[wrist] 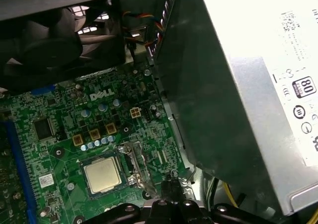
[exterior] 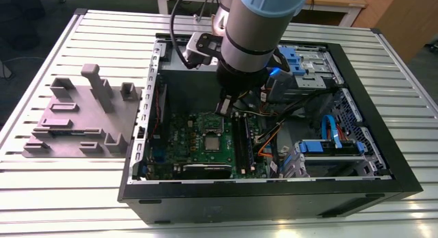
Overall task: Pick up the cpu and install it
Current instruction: 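Close the cpu cover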
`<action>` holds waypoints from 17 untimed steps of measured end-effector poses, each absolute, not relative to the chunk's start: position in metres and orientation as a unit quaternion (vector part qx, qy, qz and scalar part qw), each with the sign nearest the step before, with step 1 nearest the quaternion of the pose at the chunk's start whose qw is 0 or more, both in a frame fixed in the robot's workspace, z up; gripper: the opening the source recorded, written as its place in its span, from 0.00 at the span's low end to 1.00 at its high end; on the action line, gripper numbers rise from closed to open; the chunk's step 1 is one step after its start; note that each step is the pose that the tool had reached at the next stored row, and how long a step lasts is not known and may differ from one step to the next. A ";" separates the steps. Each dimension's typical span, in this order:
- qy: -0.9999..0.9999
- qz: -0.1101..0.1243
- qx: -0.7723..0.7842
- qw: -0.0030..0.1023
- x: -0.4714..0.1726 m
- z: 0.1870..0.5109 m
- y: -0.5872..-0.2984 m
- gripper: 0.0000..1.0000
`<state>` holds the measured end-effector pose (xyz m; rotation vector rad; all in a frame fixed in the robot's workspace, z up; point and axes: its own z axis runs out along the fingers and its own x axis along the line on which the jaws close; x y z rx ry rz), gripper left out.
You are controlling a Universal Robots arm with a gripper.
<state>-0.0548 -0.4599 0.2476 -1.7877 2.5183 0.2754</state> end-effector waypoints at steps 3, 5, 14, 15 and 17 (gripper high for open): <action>0.812 0.089 -0.576 0.020 -0.055 0.247 -0.462 0.10; 0.812 0.089 -0.576 0.020 -0.055 0.247 -0.464 0.10; 0.812 0.088 -0.577 0.020 -0.055 0.247 -0.466 0.10; 0.812 0.088 -0.576 0.020 -0.055 0.246 -0.466 0.10; 0.812 0.088 -0.576 0.020 -0.055 0.246 -0.468 0.10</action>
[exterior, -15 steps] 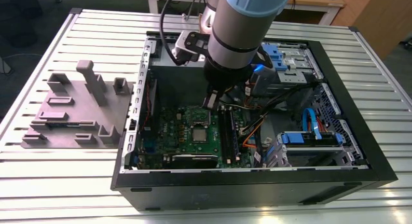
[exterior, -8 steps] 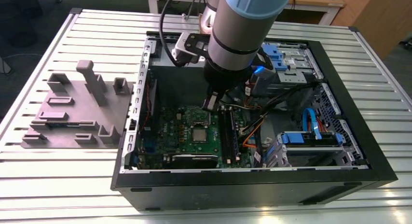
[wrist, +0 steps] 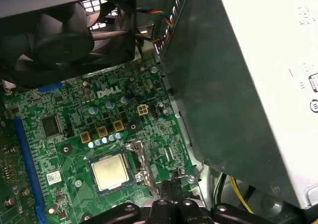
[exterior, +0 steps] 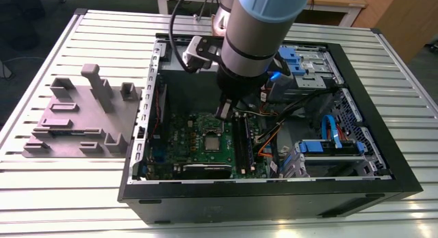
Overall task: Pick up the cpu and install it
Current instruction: 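Close the cpu cover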
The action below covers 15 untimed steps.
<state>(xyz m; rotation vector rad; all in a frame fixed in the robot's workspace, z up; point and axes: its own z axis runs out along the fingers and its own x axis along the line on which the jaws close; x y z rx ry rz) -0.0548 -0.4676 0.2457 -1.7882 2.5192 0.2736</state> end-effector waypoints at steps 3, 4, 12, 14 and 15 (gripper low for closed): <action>0.812 0.088 -0.576 0.020 -0.055 0.245 -0.469 0.10; 0.812 0.088 -0.576 0.020 -0.055 0.245 -0.469 0.10; 0.812 0.087 -0.576 0.019 -0.055 0.244 -0.475 0.10; 0.812 0.087 -0.576 0.019 -0.055 0.244 -0.476 0.10; 0.812 0.087 -0.577 0.019 -0.055 0.244 -0.476 0.10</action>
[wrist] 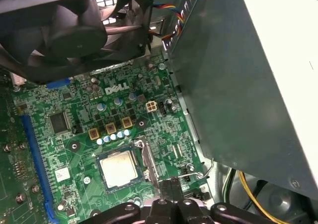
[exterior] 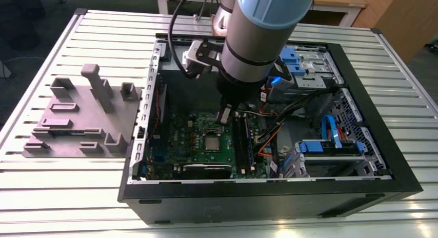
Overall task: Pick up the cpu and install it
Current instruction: 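Close the cpu cover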
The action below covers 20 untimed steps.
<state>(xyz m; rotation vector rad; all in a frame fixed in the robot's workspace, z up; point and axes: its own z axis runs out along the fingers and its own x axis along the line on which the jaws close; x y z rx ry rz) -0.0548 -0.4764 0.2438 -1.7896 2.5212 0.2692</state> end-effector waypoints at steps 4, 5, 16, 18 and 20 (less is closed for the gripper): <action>0.812 0.086 -0.576 0.019 -0.055 0.244 -0.477 0.10; 0.812 0.086 -0.576 0.019 -0.055 0.244 -0.478 0.10; 0.813 0.083 -0.577 0.016 -0.055 0.244 -0.479 0.10; 0.813 0.083 -0.577 0.016 -0.055 0.244 -0.479 0.10; 0.813 0.082 -0.577 0.016 -0.055 0.244 -0.481 0.10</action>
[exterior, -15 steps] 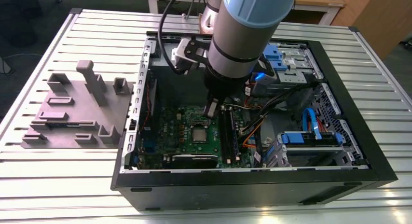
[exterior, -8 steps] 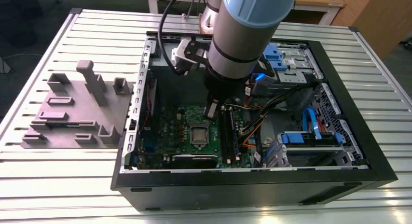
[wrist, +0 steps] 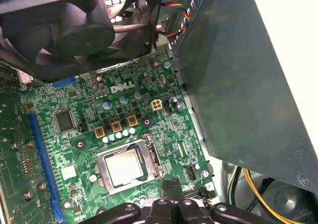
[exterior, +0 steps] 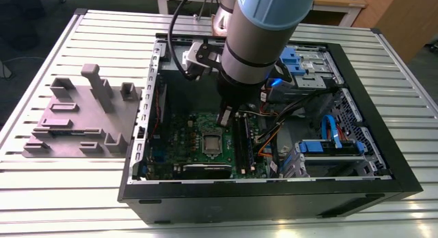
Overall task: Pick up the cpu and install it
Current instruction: 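Close the cpu cover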
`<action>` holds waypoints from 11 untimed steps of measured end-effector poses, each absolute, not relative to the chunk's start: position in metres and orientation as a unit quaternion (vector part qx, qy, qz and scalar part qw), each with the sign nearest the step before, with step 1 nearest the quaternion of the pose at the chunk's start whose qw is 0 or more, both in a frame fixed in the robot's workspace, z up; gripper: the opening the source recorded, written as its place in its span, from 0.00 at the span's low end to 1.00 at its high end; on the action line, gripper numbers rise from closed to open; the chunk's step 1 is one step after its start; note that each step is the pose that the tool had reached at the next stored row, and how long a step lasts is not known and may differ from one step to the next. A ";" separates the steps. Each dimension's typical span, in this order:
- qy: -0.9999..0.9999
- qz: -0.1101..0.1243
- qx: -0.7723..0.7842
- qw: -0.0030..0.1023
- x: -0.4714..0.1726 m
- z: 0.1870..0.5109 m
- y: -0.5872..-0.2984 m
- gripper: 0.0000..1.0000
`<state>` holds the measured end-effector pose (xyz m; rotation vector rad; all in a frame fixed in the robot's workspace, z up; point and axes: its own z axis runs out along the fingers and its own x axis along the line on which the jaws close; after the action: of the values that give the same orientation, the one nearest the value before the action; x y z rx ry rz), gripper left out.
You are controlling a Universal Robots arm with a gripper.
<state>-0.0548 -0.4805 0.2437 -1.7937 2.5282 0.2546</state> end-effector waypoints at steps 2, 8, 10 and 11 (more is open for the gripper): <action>0.813 0.079 -0.577 0.014 -0.055 0.243 -0.484 0.10; 0.813 0.072 -0.578 0.007 -0.058 0.242 -0.490 0.10; 0.813 0.071 -0.578 0.005 -0.060 0.242 -0.491 0.10; 0.813 0.070 -0.579 0.005 -0.061 0.242 -0.491 0.10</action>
<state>-0.0605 -0.4910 0.2417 -1.8122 2.5452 0.2205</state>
